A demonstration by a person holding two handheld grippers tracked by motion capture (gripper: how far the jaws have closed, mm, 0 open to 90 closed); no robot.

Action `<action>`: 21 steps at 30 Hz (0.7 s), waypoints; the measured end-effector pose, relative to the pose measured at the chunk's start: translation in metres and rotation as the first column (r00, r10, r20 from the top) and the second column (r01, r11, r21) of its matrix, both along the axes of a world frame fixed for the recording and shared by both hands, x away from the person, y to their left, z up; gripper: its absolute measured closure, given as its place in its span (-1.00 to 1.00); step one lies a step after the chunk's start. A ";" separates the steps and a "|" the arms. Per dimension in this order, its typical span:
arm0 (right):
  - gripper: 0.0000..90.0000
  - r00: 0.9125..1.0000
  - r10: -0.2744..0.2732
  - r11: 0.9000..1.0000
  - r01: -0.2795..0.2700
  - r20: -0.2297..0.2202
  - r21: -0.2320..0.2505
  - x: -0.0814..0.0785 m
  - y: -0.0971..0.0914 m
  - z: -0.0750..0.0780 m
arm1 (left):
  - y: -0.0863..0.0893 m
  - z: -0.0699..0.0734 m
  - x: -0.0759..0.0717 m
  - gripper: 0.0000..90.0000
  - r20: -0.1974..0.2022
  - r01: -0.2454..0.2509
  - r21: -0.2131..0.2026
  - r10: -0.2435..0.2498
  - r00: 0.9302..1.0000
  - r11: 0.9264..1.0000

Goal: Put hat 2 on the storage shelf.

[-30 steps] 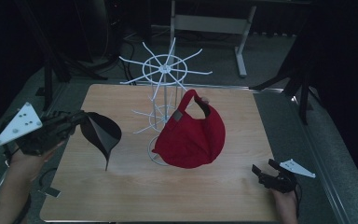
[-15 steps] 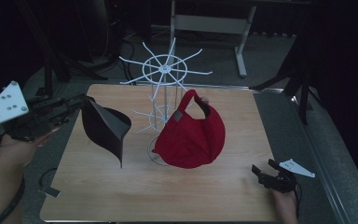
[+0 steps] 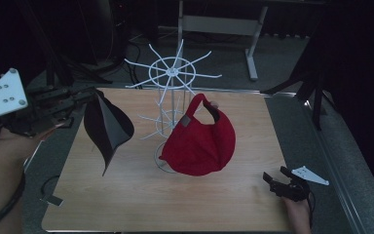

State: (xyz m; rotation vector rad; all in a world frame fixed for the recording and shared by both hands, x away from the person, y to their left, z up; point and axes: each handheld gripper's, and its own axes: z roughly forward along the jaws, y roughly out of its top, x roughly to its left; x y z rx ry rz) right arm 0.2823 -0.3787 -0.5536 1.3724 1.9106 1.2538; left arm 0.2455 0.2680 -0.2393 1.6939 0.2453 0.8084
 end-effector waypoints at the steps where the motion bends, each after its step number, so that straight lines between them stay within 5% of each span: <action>1: -0.67 1.000 0.000 1.000 0.000 0.000 -0.001 0.000 0.000 0.000 | -0.001 0.002 0.001 0.89 -0.004 0.012 -0.002 -0.012 1.000 1.000; 21: -0.67 1.000 0.005 1.000 -0.005 -0.003 0.000 -0.001 0.000 0.000 | -0.044 0.028 0.034 0.89 -0.033 0.034 0.039 -0.033 0.999 0.999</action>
